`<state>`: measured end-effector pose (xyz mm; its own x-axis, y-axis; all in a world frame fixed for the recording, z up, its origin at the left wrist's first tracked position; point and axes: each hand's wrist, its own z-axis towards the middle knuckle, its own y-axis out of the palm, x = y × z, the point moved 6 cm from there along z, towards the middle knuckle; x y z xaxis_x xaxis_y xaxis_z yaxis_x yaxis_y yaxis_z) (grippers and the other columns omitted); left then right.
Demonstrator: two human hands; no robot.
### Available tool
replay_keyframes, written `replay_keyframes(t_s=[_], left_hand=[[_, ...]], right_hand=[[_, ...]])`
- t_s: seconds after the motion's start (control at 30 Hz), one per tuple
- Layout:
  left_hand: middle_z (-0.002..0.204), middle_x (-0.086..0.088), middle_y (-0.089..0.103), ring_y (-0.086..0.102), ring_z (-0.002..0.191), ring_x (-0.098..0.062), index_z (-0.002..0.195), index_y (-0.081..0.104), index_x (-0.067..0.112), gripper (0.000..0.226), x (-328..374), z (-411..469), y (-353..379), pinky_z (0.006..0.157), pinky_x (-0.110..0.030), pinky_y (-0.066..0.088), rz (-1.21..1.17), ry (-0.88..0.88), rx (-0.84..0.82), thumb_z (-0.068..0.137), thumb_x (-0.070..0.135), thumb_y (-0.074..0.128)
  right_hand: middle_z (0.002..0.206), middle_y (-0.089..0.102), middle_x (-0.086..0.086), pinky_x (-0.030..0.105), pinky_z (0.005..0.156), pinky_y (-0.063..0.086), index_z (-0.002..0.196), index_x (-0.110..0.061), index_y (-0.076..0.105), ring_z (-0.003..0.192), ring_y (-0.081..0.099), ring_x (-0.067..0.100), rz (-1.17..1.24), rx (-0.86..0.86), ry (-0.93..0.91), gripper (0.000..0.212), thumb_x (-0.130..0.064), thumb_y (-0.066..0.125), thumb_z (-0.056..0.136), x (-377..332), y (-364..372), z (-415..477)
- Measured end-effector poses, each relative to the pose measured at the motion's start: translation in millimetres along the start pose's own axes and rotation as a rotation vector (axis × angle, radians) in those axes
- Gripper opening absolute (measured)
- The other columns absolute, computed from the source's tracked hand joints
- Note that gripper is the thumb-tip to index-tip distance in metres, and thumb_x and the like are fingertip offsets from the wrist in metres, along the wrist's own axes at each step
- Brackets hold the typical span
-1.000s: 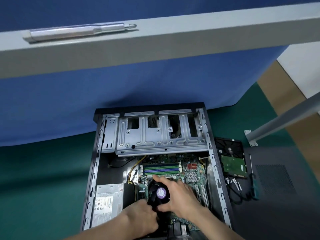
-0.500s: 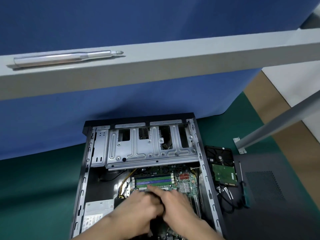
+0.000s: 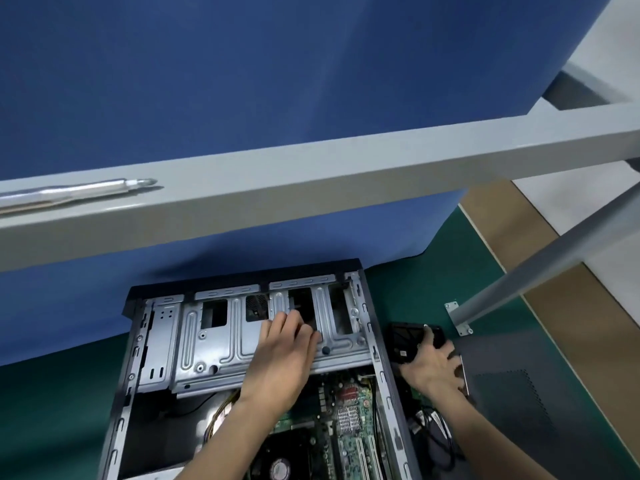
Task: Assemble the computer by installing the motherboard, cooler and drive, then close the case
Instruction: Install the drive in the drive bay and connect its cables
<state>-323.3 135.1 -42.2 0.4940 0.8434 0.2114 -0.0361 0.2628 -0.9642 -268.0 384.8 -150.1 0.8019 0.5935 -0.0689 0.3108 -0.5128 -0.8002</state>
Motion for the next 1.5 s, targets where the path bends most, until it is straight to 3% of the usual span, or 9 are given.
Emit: replay_keyframes(t_s=[0.37,0.53,0.67,0.73,1.0,1.2,1.27,1.37,1.5], left_hand=[[0.094,0.006,0.048,0.042,0.087,-0.013,0.091,0.06,0.018,0.028,-7,0,7,0.079,-0.026,0.038,-0.162,-0.069,-0.088,0.098,0.034,0.039],[0.084,0.007,0.063,0.058,0.075,0.001,0.097,0.058,0.02,0.031,25,-3,-18,0.068,-0.012,0.045,-0.825,-0.318,-0.12,0.092,0.047,0.043],[0.11,0.007,0.07,0.065,0.104,-0.009,0.118,0.06,0.022,0.041,88,0,-32,0.09,-0.024,0.05,-1.6,-0.413,-0.353,0.094,0.05,0.042],[0.117,-0.002,0.068,0.063,0.11,-0.016,0.125,0.056,0.017,0.036,97,-2,-40,0.092,-0.029,0.051,-1.829,-0.515,-0.345,0.098,0.038,0.045],[0.108,-0.006,0.071,0.069,0.098,-0.022,0.122,0.057,0.017,0.03,56,-46,-41,0.071,-0.029,0.056,-1.805,-0.729,-0.242,0.093,0.02,0.056],[0.102,-0.016,0.071,0.07,0.087,-0.034,0.127,0.049,0.009,0.058,32,-63,-36,0.062,-0.04,0.056,-1.795,-0.844,-0.202,0.075,0.008,0.076],[0.102,-0.015,0.071,0.069,0.089,-0.034,0.122,0.053,0.011,0.057,35,-63,-38,0.064,-0.038,0.056,-1.787,-0.774,-0.224,0.071,0.0,0.077],[0.113,-0.007,0.069,0.065,0.105,-0.027,0.121,0.058,0.021,0.044,44,-62,-44,0.079,-0.037,0.054,-1.784,-0.63,-0.298,0.08,0.028,0.074],[0.118,0.002,0.066,0.059,0.11,-0.013,0.126,0.055,0.041,0.047,45,-53,-52,0.1,-0.042,0.038,-1.673,-0.556,-0.283,0.084,0.06,0.048]], right_hand=[[0.117,0.06,0.013,0.049,0.095,0.04,0.119,-0.017,0.058,0.119,0.045,0.037,0.419,0.13,0.018,0.069,-0.04,0.084,0.059,15,-48,-15],[0.109,0.064,-0.003,0.043,0.093,0.053,0.143,-0.024,0.042,0.108,0.061,0.022,0.832,0.192,-0.255,0.095,-0.028,0.086,0.059,1,-114,-71],[0.11,0.063,-0.02,0.017,0.093,0.044,0.148,-0.034,0.028,0.106,0.058,-0.003,0.812,0.223,-0.562,0.114,-0.038,0.09,0.052,-36,-128,-141],[0.119,0.062,-0.014,0.028,0.097,0.046,0.149,-0.039,0.024,0.116,0.055,0.008,0.769,0.202,-0.639,0.116,-0.042,0.085,0.05,-50,-117,-168],[0.135,0.05,-0.006,0.036,0.107,0.041,0.151,-0.032,0.025,0.127,0.047,0.012,0.835,0.008,-0.572,0.112,-0.012,0.09,0.062,-45,-67,-194],[0.104,0.065,-0.001,0.009,0.061,0.051,0.125,-0.014,0.058,0.078,0.067,-0.009,1.077,-0.232,-0.417,0.043,0.003,0.067,0.085,-28,-38,-189],[0.104,0.066,0.0,0.016,0.067,0.055,0.123,-0.014,0.06,0.082,0.07,0.0,1.17,-0.251,-0.376,0.04,0.006,0.062,0.088,-27,-31,-185],[0.114,0.068,0.013,0.045,0.087,0.054,0.118,-0.01,0.062,0.102,0.067,0.026,1.397,-0.336,-0.225,0.035,0.009,0.054,0.091,-24,-27,-177],[0.099,0.068,0.023,0.035,0.056,0.049,0.111,0.001,0.063,0.071,0.061,0.028,1.679,-0.784,0.02,0.03,0.002,0.043,0.089,-33,-10,-189]])
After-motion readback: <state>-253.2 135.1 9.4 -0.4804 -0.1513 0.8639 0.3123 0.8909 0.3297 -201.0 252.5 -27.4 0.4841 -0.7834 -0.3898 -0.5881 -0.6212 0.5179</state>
